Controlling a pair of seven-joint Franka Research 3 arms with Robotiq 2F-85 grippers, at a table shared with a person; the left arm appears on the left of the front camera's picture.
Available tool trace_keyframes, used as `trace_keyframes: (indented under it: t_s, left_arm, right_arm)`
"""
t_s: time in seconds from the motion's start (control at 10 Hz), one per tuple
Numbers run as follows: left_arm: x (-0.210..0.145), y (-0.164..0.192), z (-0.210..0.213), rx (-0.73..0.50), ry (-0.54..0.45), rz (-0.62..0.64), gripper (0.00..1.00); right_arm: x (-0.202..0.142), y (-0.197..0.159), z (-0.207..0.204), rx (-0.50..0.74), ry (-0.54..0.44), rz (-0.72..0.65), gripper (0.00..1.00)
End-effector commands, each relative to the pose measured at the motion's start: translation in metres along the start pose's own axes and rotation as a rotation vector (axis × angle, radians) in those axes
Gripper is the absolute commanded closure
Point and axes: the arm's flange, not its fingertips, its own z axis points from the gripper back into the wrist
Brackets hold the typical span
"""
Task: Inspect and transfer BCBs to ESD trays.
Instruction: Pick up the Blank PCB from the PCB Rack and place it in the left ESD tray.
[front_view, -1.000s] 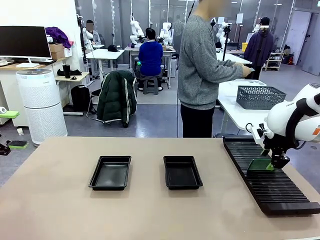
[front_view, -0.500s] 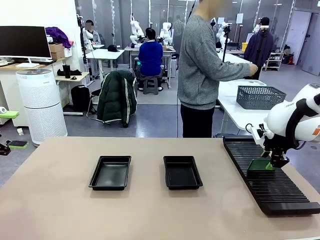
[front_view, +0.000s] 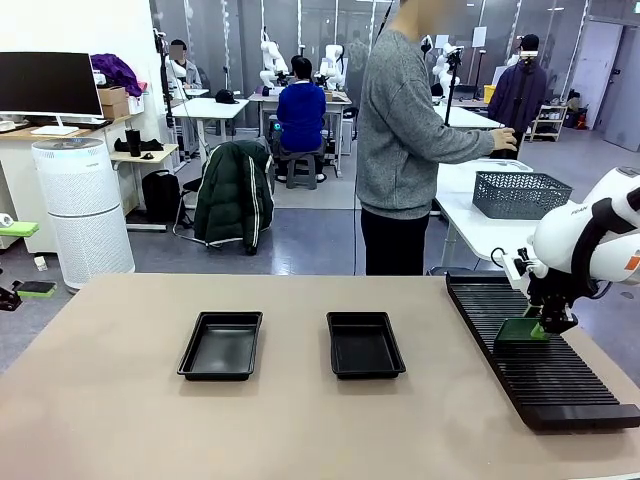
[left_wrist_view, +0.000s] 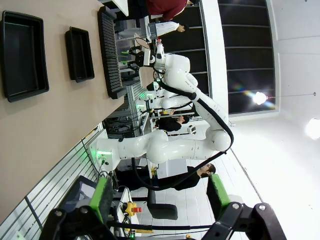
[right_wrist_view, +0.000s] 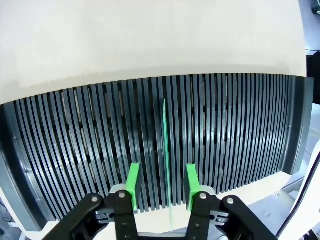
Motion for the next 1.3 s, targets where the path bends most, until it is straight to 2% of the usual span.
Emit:
trace_keyframes:
  t_s: [0.0,1.2]
  left_arm:
    - [-0.0016,-0.0003,0.0013,0.001,-0.001,0.000,0.00]
    - [-0.0016,-0.0003,0.0013,0.001,-0.001,0.000,0.00]
  right_arm:
    - [-0.0012,-0.0037,0.0015,0.022,0.010,-0.006,0.58]
    - [-0.0006,-0.0120,0.0007,0.042,0.016,-0.010,0.90]
